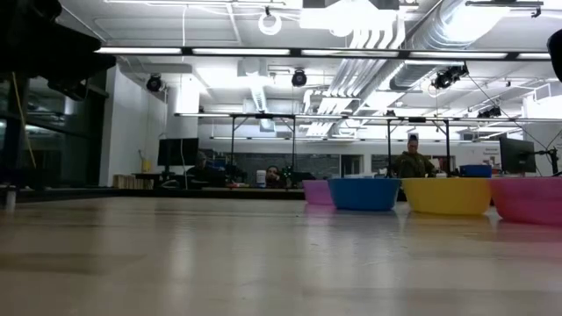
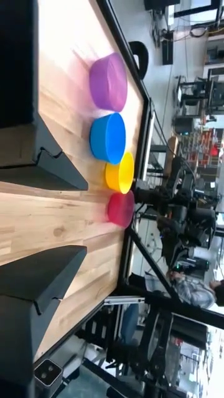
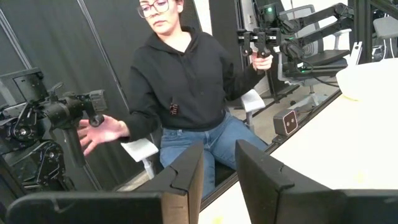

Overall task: Nest bowls inside each other
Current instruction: Stack the violet bowl on the white bowl

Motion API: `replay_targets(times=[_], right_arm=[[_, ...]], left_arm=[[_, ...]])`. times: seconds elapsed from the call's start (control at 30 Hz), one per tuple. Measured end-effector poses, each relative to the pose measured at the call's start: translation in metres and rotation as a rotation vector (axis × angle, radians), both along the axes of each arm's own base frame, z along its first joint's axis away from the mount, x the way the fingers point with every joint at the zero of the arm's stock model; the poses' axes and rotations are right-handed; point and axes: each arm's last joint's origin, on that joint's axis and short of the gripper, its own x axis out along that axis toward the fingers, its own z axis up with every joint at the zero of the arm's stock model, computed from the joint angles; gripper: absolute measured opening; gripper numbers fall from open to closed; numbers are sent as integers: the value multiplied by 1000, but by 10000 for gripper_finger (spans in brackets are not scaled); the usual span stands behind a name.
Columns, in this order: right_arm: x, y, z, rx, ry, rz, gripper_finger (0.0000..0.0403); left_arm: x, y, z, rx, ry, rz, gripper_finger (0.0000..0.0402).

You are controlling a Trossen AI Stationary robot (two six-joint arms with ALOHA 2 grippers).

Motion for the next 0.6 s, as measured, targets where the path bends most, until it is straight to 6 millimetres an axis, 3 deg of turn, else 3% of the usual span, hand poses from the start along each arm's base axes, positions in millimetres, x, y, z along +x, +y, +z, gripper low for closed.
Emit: replay_targets(times=[0.37, 0.6], right_arm=[[0, 0, 1, 4, -4, 2, 87], [2, -1, 0, 2, 0, -83, 87]], left_arm=[[0, 0, 0, 10, 4, 0, 155], [0, 0, 0, 15, 10, -1, 155]])
